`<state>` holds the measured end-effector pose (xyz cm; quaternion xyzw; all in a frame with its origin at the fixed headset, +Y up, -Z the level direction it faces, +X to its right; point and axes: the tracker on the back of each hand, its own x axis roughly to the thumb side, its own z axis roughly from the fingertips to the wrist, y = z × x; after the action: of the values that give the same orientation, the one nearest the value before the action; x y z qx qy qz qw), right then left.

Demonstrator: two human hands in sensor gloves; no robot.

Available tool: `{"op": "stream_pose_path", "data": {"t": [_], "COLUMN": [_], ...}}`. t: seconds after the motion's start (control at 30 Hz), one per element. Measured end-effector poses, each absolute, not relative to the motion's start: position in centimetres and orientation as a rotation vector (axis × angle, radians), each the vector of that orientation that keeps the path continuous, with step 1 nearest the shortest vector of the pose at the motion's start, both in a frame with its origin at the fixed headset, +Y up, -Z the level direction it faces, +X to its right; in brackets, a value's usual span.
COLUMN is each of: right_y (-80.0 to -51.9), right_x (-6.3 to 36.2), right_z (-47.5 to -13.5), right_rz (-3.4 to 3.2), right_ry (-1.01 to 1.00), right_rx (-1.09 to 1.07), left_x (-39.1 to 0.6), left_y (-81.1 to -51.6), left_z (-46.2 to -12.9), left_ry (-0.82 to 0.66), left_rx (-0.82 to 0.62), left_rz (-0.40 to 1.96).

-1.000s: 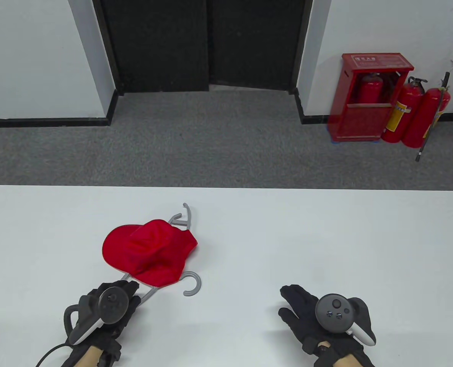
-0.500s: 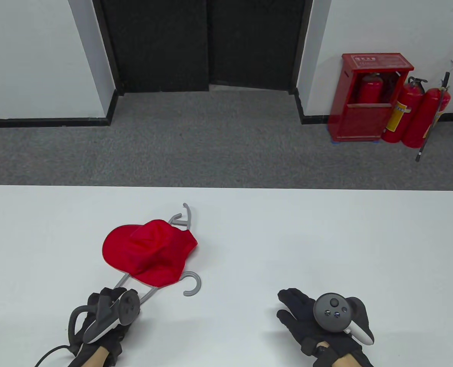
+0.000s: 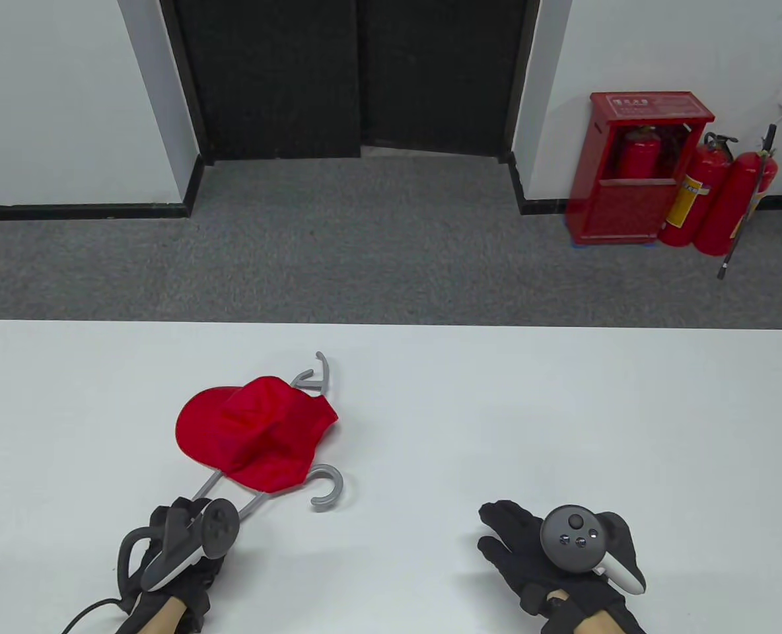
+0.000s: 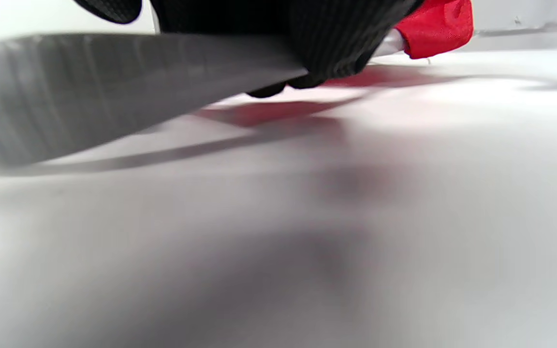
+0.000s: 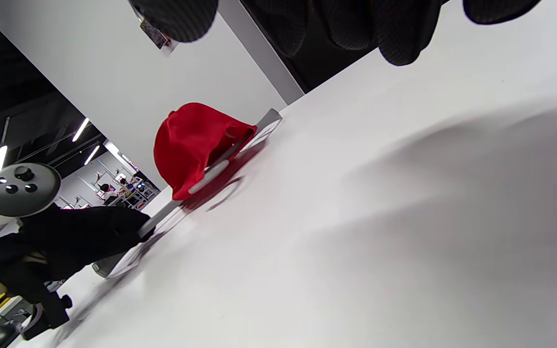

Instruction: Remove the baseball cap from gray hanger

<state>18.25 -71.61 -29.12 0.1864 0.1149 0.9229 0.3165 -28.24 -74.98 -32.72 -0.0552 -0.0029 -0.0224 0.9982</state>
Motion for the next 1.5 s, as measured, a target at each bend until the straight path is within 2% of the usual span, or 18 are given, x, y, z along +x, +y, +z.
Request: {"op": "stream_pose_path", "data": {"t": [0.23, 0.47, 0.63, 0.83, 0.97, 1.13, 1.27, 1.5], "right_y": [-71.6, -71.4, -71.3, -70.6, -69.4, -67.2, -65.7, -65.0], "right_x": [18.3, 18.5, 18.5, 18.6, 19.0, 19.3, 19.4, 18.2], "right_z": [-29.1, -29.1, -29.1, -29.0, -28.5, -27.2, -25.9, -24.8], "right_rz": [2.417, 2.426, 2.416, 2.438, 2.437, 2.414, 2.387, 2.382], "right_ry": [0.308, 0.300, 0.293, 0.222, 0.035, -0.365, -0.682, -0.814], "right_rx": [0.486, 0.489, 0.486, 0.499, 0.501, 0.535, 0.565, 0.631], "left_x": [-29.6, -31.6, -32.5, -32.2, -31.2, -29.4, -27.6, -25.1], "left_y": [-72.5, -70.3, -69.5, -68.3, -67.6, -67.1, -66.4, -65.6], "left_z": [-32.5, -31.8, -31.3, -30.5, -30.1, -29.4, -28.8, -27.7], "left_ry": [0.031, 0.041, 0.033, -0.054, -0.151, -0.265, -0.344, -0.449], "left_rx": [-0.002, 0.159, 0.165, 0.167, 0.133, 0.060, 0.044, 0.039], "left_rz": [0.150, 0.465, 0.650, 0.851, 0.976, 1.075, 1.054, 0.953]}}
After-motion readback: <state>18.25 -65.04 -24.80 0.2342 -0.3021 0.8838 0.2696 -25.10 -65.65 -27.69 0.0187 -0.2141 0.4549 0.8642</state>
